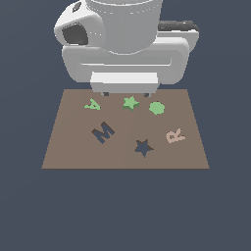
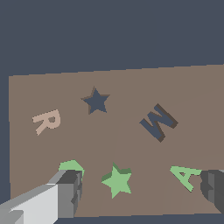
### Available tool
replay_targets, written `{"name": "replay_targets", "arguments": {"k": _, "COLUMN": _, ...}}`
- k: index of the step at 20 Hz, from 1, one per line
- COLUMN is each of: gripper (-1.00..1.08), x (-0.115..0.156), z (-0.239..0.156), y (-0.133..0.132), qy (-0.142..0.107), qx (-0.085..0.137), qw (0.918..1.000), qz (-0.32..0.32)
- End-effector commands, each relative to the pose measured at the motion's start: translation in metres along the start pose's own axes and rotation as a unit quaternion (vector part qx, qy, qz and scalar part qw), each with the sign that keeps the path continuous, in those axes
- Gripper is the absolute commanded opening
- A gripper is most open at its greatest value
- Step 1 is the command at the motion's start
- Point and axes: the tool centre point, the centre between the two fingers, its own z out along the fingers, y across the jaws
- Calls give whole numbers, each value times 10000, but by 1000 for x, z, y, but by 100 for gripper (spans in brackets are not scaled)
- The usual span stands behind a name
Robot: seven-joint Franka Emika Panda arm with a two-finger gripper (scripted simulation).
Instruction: Insert a designated object into the corresponding slot on a board.
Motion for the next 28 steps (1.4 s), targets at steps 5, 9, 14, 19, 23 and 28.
{"name": "replay_targets", "arguments": {"k": 5, "gripper": 100, "x": -1, "z": 2, "y": 0, "qy": -2, "qx": -3, "qw": 10000, "qz": 56}}
{"name": "replay_targets", "arguments": {"k": 9, "gripper": 100, "x": -6, "z": 9, "y": 2, "qy": -8, "qx": -12, "qw": 9997, "qz": 223}}
{"name": "replay_targets", "arguments": {"k": 14, "gripper": 100, "x": -16, "z": 23, "y": 3, "qy": -21, "qx": -31, "qw": 9983, "qz": 587}}
{"name": "replay_targets", "arguments": {"k": 19, "gripper": 100, "x": -30, "z": 45, "y": 5, "qy": -40, "qx": -59, "qw": 9937, "qz": 1115}}
{"name": "replay_targets", "arguments": {"k": 23, "gripper": 100, "x": -45, "z": 66, "y": 5, "qy": -60, "qx": -87, "qw": 9862, "qz": 1652}}
{"name": "replay_targets", "arguments": {"k": 28, "gripper": 100, "x": -63, "z": 93, "y": 3, "qy": -83, "qx": -122, "qw": 9732, "qz": 2296}}
